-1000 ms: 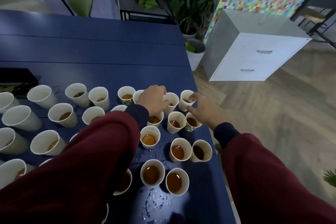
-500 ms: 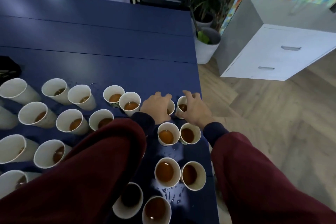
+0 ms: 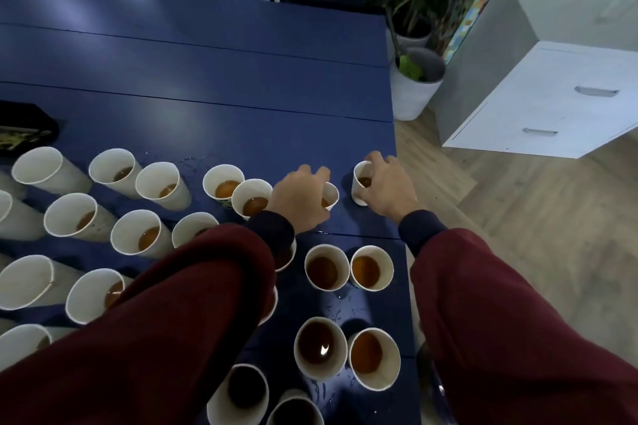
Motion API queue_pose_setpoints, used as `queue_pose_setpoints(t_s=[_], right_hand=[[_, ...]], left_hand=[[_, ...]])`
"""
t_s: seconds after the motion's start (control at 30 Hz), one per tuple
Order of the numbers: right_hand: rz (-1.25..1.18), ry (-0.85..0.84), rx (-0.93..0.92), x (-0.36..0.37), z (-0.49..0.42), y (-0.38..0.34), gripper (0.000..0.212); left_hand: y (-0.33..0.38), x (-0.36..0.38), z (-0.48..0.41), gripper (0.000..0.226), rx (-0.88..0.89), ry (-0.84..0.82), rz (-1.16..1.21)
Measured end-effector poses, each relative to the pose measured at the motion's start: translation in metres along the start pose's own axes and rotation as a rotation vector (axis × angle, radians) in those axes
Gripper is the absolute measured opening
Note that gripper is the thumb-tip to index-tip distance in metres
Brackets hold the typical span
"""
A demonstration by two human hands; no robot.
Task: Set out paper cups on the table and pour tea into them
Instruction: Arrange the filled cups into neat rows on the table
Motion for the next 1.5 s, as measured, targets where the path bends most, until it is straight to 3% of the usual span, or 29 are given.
queue_pose_setpoints(t_s=[0.27, 0.4, 0.47, 0.6, 0.7, 0.83, 1.0, 1.1, 1.23, 1.37, 1.5], right_hand=[[-0.022, 0.032, 0.036, 0.000, -0.022, 0.010, 0.056], [-0.014, -0.007, 0.055, -0.001, -0.019, 0.013, 0.092], [0.030, 0.085, -0.003, -0.014, -0.007, 0.005, 0.100], [-0.098, 0.298, -0.276, -0.032, 0.037, -0.028, 0.087], [-0.271, 0.300, -0.374, -0.026, 0.066, -0.042, 0.080], [-0.517, 0.195, -0.276, -0.009, 0.079, -0.040, 0.093], [-0.725, 0.179, -0.220, -0.009, 0.081, -0.030, 0.079], [-0.733, 0.215, -0.240, -0.016, 0.081, -0.018, 0.068], [-0.741, 0.222, -0.211, -0.015, 0.076, 0.010, 0.061], [-0.678, 0.285, -0.129, -0.008, 0.070, 0.045, 0.058], [-0.650, 0.206, -0.082, 0.011, 0.066, 0.064, 0.060]], left_hand=[[-0.008, -0.020, -0.022, 0.042, -0.066, -0.024, 0.034], [-0.009, -0.023, -0.021, 0.041, -0.066, -0.018, 0.063], [-0.008, -0.028, -0.018, 0.040, -0.067, -0.008, 0.075], [-0.002, -0.044, -0.010, 0.041, -0.069, 0.033, 0.115], [0.011, -0.058, -0.002, 0.042, -0.035, 0.064, 0.139], [0.034, -0.074, 0.009, 0.040, -0.005, 0.058, 0.173], [0.065, -0.077, 0.018, 0.042, 0.059, 0.015, 0.218], [0.072, -0.073, 0.017, 0.053, 0.092, 0.011, 0.242], [0.067, -0.067, 0.013, 0.071, 0.090, -0.012, 0.448], [0.045, -0.053, 0.009, 0.052, 0.044, 0.009, 0.300], [0.018, -0.018, 0.018, 0.038, 0.004, -0.083, 0.140]])
Point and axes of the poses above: each hand's wrist, its own z-axis away from the middle knuckle, its own x-axis out of the palm, y = z × x, the point moved 8 cm from there along -z, towards the middle knuckle, and after that the axes turned 4 degrees about -y, right-handed, at the moved point
